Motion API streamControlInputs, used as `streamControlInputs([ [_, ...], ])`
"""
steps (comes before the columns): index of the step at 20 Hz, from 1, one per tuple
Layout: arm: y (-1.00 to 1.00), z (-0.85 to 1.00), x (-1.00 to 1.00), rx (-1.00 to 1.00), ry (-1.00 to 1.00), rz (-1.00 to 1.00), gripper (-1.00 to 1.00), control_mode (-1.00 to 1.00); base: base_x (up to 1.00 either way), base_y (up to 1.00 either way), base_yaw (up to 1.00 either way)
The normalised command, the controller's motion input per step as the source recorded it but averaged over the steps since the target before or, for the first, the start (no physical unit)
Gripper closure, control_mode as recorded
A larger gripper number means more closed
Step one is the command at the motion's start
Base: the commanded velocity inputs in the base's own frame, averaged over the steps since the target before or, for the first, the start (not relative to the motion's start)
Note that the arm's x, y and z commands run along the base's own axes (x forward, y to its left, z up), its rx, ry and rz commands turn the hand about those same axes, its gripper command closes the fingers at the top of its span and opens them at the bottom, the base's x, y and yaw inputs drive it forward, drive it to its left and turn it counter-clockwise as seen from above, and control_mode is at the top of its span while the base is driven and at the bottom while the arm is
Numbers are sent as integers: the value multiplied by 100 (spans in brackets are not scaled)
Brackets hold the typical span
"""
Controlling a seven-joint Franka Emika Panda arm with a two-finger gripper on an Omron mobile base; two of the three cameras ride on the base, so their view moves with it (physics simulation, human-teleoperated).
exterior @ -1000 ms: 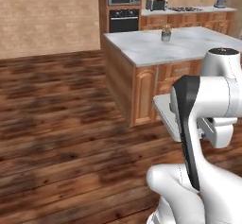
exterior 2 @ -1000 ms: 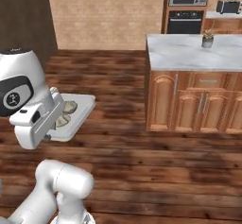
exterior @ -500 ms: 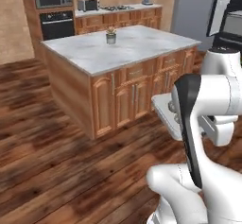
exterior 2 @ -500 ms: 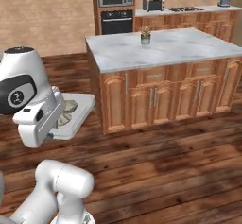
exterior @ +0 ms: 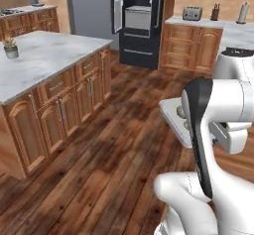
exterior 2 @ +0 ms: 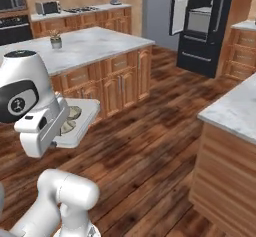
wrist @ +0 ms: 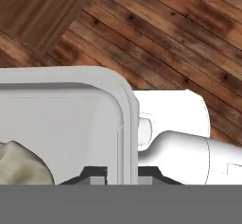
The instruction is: Place two dumplings into each of the tupperware containers and then place the containers in the fridge.
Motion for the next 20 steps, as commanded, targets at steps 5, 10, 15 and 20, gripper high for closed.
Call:
streamControlInputs([
  [5,0,0,0,0,0,0,100,100,40,31,-66],
  [10,0,0,0,0,0,0,100,100,36,90,-18],
  [15,0,0,0,0,0,0,100,100,53,95,-4],
  [20,0,0,0,0,0,0,100,100,78,70,-31],
])
